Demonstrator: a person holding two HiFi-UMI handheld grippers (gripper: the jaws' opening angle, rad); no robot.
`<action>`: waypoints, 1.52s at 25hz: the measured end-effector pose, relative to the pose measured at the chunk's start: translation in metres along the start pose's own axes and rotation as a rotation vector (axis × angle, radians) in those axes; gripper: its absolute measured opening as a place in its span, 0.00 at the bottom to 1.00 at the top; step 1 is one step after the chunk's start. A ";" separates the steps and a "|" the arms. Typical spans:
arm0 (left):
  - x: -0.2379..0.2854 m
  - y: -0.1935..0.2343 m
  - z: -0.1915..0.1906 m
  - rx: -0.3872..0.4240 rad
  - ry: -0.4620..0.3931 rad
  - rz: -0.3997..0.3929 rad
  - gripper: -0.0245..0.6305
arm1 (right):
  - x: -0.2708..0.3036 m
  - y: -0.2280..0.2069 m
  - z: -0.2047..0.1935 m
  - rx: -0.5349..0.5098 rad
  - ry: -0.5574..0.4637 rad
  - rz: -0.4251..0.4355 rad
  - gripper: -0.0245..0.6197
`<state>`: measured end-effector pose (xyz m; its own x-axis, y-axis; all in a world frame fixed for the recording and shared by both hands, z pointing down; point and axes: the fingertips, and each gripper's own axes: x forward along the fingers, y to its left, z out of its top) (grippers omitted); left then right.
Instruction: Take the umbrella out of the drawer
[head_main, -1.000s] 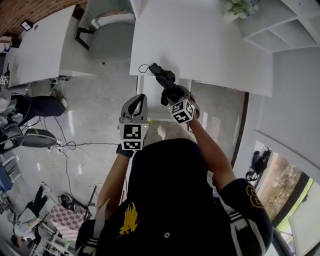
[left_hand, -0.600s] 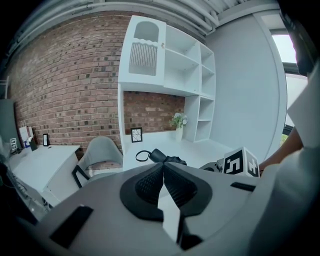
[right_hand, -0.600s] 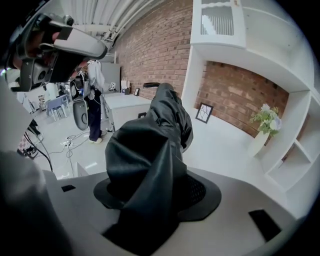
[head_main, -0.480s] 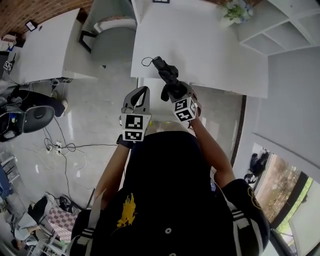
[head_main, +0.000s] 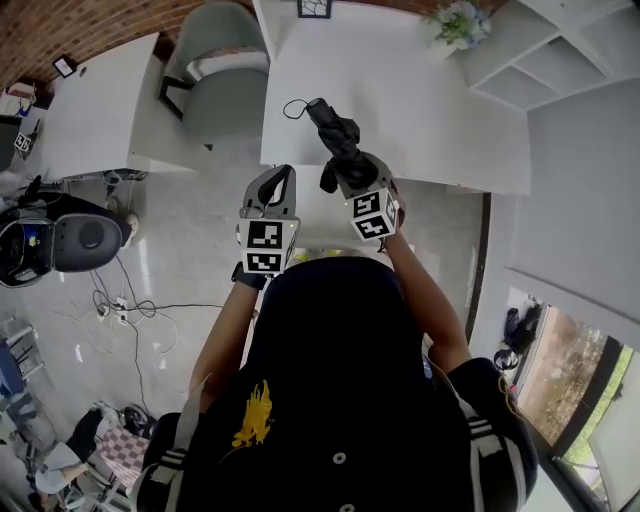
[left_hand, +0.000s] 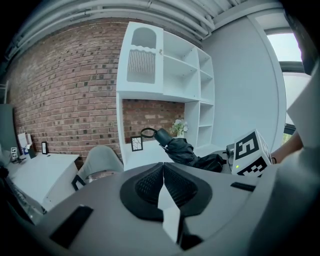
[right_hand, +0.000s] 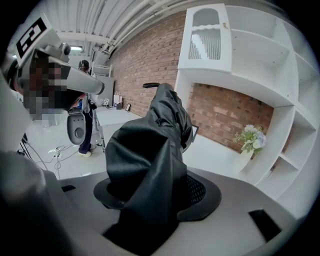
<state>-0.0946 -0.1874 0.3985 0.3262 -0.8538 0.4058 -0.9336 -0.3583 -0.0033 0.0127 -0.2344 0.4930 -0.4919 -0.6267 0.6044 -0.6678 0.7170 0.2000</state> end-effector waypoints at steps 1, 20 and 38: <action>0.000 0.002 0.000 -0.001 0.002 0.005 0.07 | -0.003 -0.002 0.004 0.003 -0.009 -0.005 0.45; 0.004 0.007 0.029 -0.004 -0.079 -0.010 0.07 | -0.056 -0.033 0.042 0.036 -0.093 -0.042 0.45; -0.027 -0.038 0.048 0.038 -0.135 -0.031 0.07 | -0.133 -0.032 0.068 0.134 -0.234 -0.008 0.45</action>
<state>-0.0606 -0.1692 0.3435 0.3737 -0.8844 0.2797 -0.9175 -0.3966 -0.0283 0.0618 -0.1948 0.3536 -0.5914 -0.6972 0.4053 -0.7327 0.6745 0.0911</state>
